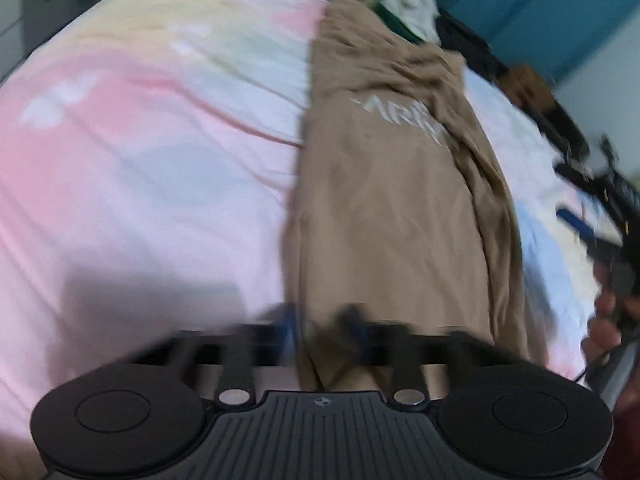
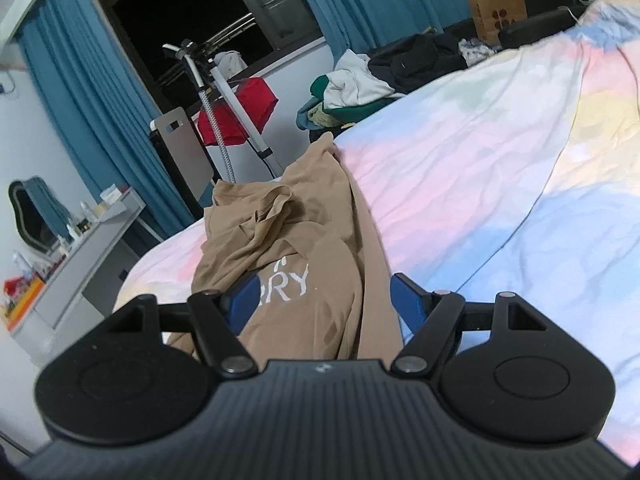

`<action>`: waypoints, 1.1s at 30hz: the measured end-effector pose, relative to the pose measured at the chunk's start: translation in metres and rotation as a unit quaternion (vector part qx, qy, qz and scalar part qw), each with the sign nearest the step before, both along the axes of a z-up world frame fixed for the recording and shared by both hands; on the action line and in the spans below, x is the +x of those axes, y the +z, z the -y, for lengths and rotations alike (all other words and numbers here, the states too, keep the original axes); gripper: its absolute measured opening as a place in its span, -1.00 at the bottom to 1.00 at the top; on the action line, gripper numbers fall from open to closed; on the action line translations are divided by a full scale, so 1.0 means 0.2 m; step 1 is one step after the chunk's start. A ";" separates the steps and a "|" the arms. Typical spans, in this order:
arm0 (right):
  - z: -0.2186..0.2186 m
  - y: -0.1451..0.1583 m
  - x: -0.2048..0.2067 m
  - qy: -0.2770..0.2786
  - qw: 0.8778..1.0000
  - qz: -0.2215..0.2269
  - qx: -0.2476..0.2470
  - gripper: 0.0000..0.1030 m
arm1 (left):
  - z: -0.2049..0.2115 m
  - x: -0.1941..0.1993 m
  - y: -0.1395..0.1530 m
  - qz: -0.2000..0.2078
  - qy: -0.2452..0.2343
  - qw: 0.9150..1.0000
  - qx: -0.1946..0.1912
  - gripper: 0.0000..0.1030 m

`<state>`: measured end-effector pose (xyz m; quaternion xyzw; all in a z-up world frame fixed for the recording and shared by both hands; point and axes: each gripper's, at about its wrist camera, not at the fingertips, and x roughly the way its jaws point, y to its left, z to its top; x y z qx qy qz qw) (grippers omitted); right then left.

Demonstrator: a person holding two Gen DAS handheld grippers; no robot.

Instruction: Fold clothes

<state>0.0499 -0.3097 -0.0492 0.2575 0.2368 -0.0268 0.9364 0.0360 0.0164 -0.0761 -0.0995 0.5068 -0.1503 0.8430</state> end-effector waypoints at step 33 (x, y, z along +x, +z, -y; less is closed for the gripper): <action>0.12 -0.03 0.01 -0.016 0.998 -0.002 0.062 0.44 | 0.50 -0.31 0.07 0.151 -0.212 0.958 0.120 0.32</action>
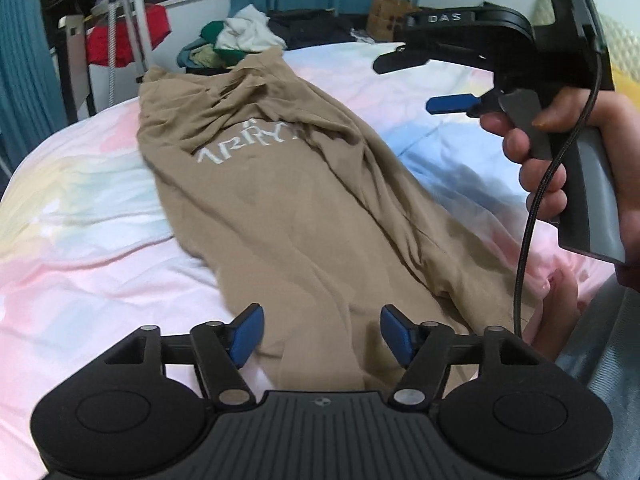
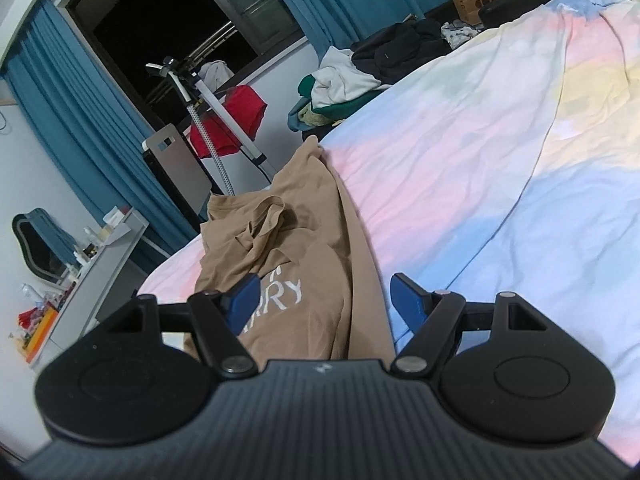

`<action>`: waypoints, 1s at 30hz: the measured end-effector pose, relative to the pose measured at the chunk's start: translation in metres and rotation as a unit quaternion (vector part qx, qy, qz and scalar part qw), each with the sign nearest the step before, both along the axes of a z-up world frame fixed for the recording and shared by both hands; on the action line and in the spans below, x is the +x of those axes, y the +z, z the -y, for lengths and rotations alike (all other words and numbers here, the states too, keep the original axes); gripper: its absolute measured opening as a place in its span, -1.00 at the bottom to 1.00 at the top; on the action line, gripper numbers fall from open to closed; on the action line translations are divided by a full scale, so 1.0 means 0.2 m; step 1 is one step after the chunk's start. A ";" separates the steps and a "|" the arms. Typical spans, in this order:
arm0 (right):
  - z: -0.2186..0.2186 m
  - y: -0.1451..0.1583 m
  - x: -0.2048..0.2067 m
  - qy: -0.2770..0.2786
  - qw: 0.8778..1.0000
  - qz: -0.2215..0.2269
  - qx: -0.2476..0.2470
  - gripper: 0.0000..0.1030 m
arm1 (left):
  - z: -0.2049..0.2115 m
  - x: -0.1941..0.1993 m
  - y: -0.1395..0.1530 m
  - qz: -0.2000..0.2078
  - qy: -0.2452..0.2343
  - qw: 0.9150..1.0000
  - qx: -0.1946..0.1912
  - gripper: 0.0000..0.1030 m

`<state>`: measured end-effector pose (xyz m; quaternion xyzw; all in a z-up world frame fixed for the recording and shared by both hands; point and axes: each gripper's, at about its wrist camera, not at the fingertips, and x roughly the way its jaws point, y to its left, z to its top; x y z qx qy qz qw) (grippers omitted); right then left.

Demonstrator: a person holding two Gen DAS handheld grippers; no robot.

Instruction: Fold clothes

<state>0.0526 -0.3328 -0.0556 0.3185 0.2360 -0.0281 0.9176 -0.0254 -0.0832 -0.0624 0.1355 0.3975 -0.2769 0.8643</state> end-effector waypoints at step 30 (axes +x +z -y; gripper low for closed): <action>-0.02 -0.03 -0.03 0.095 0.993 -0.062 -0.015 0.43 | 0.03 -0.10 -0.03 -0.059 -0.057 0.997 -0.014 -0.27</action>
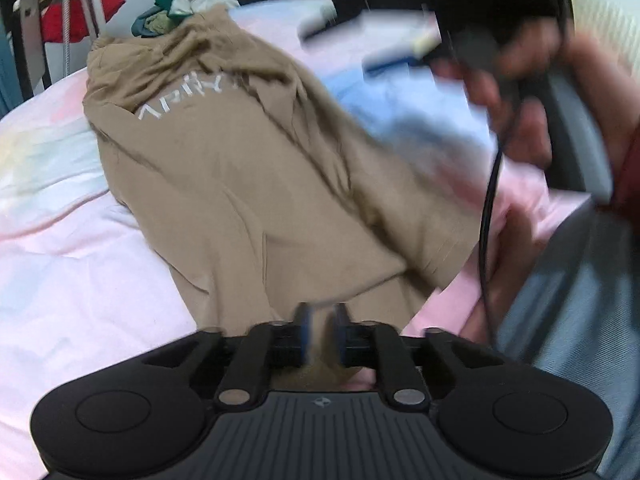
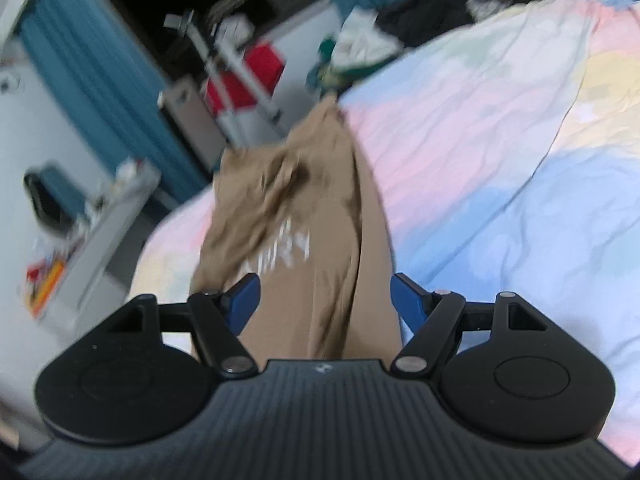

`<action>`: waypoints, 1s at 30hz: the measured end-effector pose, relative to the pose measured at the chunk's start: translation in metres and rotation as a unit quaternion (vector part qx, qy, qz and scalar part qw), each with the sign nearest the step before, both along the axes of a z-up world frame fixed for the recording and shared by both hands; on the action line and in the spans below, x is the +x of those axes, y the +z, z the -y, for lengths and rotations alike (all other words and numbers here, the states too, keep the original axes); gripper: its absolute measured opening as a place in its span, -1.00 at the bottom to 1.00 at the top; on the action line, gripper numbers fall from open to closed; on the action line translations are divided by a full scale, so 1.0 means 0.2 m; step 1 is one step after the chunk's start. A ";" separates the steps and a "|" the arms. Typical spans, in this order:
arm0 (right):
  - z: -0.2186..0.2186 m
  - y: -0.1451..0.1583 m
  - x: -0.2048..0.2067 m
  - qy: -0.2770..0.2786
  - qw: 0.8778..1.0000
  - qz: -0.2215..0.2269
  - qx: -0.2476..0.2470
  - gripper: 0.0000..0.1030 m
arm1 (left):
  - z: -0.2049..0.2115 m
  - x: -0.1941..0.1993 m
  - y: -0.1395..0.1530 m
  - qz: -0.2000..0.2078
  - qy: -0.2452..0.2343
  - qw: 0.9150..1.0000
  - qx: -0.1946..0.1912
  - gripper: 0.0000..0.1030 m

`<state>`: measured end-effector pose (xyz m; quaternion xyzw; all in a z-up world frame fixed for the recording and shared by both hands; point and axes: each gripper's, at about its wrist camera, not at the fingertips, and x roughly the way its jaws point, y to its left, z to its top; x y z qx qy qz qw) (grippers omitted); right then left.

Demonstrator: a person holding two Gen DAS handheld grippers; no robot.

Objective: Fold clothes
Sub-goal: 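Release the shirt with the left gripper and hold both tools above it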

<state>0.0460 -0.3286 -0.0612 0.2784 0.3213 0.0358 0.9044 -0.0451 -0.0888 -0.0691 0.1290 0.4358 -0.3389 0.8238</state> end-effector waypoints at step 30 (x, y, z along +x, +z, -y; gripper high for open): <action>-0.27 -0.07 -0.30 0.108 0.978 -0.166 -0.071 0.42 | -0.40 0.34 -0.21 -0.196 0.107 0.959 -0.173 0.09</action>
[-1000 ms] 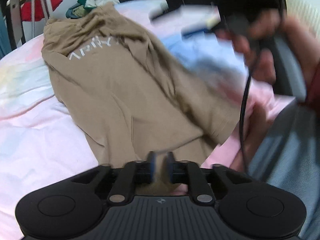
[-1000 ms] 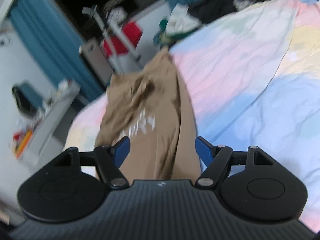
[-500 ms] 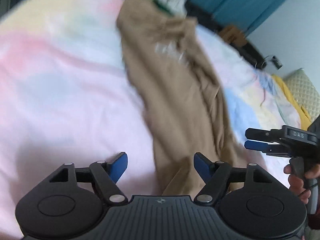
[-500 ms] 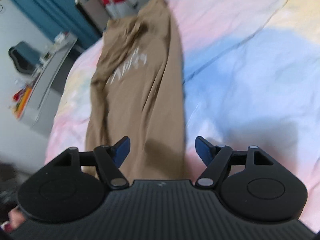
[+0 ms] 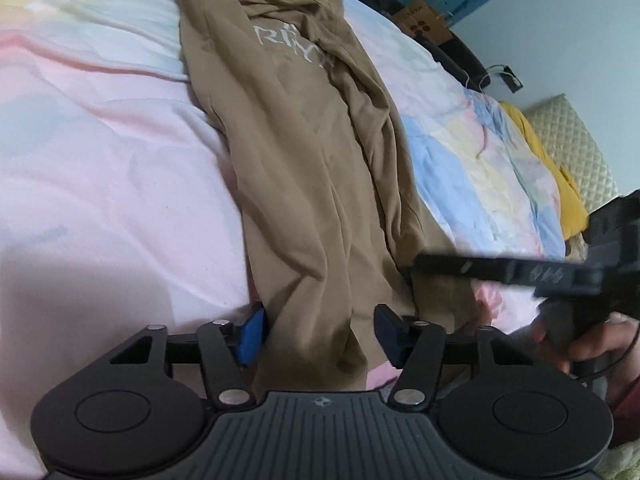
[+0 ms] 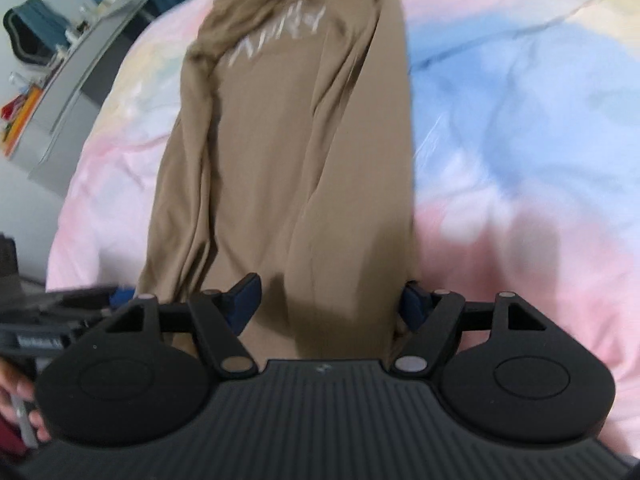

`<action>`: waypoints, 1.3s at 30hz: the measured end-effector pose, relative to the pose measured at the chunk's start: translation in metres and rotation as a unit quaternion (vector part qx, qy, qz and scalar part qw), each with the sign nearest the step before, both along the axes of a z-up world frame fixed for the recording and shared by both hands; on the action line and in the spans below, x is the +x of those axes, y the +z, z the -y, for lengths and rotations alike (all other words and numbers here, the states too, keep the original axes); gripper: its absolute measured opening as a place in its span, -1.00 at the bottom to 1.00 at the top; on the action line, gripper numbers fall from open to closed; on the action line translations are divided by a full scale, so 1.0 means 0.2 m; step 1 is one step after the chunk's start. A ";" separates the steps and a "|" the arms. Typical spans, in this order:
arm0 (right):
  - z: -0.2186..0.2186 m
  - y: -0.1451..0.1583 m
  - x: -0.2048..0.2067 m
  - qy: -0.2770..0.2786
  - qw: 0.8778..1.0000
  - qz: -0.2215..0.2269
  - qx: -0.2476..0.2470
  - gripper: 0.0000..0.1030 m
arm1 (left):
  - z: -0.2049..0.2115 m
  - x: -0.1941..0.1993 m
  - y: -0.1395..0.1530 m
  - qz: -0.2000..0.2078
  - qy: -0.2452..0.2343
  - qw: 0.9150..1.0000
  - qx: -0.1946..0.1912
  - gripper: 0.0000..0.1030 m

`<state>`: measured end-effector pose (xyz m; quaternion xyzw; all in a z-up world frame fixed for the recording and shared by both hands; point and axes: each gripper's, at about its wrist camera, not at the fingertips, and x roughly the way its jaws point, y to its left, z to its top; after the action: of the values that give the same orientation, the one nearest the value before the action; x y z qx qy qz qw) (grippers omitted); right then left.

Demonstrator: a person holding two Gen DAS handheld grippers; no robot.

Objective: Fold clothes
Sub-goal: 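Release the shirt with the left gripper and hold both tools above it, then grasp the strip end with both grippers and fold it toward the collar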

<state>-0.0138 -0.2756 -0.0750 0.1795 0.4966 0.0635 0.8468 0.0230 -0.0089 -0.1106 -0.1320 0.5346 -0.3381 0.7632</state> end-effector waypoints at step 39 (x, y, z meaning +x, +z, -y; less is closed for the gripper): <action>0.00 0.51 -0.86 0.078 0.984 0.136 0.087 -0.78 | -0.48 -0.86 0.76 0.129 0.016 0.990 -0.048 -0.86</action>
<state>-0.1857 -0.2746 0.0263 0.2030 0.3819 0.1962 0.8801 -0.1488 0.0875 0.0408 -0.1322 0.4125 -0.3657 0.8238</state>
